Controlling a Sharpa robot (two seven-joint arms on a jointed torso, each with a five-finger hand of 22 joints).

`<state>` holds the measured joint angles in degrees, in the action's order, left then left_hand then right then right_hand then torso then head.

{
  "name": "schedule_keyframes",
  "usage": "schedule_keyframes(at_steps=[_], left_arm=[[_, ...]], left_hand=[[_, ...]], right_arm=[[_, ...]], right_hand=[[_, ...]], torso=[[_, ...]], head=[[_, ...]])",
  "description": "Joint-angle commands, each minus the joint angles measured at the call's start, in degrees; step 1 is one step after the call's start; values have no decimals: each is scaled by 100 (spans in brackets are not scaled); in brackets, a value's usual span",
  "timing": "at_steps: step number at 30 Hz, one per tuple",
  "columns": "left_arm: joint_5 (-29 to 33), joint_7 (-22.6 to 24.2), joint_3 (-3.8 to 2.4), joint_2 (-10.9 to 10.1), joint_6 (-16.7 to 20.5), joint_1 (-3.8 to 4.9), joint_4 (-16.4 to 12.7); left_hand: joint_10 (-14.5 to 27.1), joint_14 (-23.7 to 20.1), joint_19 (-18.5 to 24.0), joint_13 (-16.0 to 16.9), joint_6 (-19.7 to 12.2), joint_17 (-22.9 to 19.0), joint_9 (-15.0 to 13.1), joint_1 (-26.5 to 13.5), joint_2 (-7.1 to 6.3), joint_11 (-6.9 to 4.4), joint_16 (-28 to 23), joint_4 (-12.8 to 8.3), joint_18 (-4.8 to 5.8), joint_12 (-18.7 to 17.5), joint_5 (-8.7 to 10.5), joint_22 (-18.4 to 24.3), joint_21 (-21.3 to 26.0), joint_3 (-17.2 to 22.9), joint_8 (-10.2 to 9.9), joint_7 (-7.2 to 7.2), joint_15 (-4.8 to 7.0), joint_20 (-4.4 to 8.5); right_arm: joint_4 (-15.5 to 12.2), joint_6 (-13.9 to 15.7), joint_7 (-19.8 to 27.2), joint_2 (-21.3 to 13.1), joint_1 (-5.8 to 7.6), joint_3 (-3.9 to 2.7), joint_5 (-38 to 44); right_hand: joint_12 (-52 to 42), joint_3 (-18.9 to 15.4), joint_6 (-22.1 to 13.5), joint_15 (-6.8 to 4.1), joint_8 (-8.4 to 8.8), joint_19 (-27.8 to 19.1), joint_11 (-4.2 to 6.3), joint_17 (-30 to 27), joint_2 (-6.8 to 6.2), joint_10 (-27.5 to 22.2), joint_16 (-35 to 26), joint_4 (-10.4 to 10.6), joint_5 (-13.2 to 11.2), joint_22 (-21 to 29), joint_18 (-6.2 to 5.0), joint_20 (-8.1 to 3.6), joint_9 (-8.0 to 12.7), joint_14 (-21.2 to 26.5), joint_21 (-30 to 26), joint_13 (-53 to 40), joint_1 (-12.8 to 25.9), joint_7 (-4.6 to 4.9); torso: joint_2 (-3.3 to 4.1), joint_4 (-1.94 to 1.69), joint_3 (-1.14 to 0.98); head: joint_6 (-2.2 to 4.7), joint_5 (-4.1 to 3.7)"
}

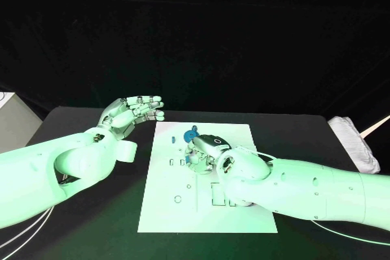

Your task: Assemble the parts on the task board

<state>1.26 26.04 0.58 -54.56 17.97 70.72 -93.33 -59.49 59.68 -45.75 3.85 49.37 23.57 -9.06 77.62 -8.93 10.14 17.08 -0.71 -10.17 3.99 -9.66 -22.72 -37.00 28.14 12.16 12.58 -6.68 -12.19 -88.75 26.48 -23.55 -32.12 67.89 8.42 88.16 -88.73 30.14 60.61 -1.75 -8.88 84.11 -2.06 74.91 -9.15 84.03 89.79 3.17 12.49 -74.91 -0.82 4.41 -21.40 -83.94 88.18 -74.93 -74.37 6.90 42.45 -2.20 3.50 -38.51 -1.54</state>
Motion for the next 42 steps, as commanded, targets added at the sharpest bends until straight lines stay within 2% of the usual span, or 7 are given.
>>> schedule_keyframes(at_steps=[1,6,10,28,33,37,42], left_arm=[[-13,15,-2,10,-117,4,-7],[-13,10,-2,9,-124,4,-4],[-13,3,-2,5,-126,4,-3],[-22,-22,-1,-4,-144,4,-1],[-23,-33,-1,-4,-152,4,-1],[-24,-40,-1,-6,-157,4,0],[-24,-50,-1,-6,-167,4,0]], left_hand=[[39,-42,27,3,-37,5,-10,5,30,2,20,-16,-11,32,-1,-6,-26,22,9,104,-3,2],[39,-44,34,3,-38,9,-10,14,24,3,20,-26,-10,32,0,-14,-40,26,9,104,-4,2],[39,-44,34,3,-38,9,-10,14,24,3,20,-26,-10,32,0,-14,-40,26,9,104,-4,2],[41,-52,45,2,-40,12,-11,9,22,5,17,-24,-8,31,1,-21,-50,27,9,106,-7,-1],[41,-52,45,2,-40,12,-11,9,22,5,17,-24,-8,31,1,-21,-50,27,9,106,-7,-1],[41,-52,45,2,-40,12,-11,9,22,5,17,-24,-8,31,1,-21,-50,27,9,106,-7,-1],[41,-52,45,2,-40,12,-11,9,22,5,17,-24,-8,31,1,-21,-50,27,9,106,-7,-1]], right_arm=[[26,-70,-114,27,-29,3,146],[62,-111,-163,60,-65,5,148],[83,-146,-195,72,-78,5,148],[91,-116,-177,85,-108,8,120],[101,-69,-131,88,-108,8,90],[115,-41,-84,93,-109,9,55],[130,-3,-26,93,-109,9,9]], right_hand=[[27,-29,31,-35,-192,486,31,1509,-8,511,21,19,-39,-1364,30,-37,-231,-606,-1,-1404,86,-56],[25,-48,23,-39,-202,483,35,1509,-32,512,21,42,-66,-1359,28,-40,-238,-606,-8,-1406,149,-61],[30,-71,4,-44,-217,483,42,1509,-52,510,21,87,-252,-1359,28,-45,-248,-606,-10,-1403,243,-68],[55,-124,-69,-39,-202,471,28,1509,-156,497,21,118,-321,-1342,22,-45,-243,-606,-34,-1388,334,-49],[97,-153,-190,-11,-143,455,-10,1494,-223,473,15,139,-342,-1320,14,-29,-216,-603,-65,-1362,379,-1],[178,-285,-331,44,-69,423,-68,1451,-322,426,-1,225,-665,-1277,-2,20,-177,-592,-126,-1313,469,60],[341,-431,-487,84,27,350,-115,1353,-391,329,-41,269,-567,-1175,-38,59,-132,-568,-268,-1212,459,112]], torso=[[-2,-2,2],[1,-6,-2],[-2,0,2],[1,0,3],[-1,-1,2],[0,0,1],[-4,0,4]], head=[[-10,-1],[-25,-9],[-25,-18],[-21,-17],[-27,-18],[-26,-11],[-31,-19]])
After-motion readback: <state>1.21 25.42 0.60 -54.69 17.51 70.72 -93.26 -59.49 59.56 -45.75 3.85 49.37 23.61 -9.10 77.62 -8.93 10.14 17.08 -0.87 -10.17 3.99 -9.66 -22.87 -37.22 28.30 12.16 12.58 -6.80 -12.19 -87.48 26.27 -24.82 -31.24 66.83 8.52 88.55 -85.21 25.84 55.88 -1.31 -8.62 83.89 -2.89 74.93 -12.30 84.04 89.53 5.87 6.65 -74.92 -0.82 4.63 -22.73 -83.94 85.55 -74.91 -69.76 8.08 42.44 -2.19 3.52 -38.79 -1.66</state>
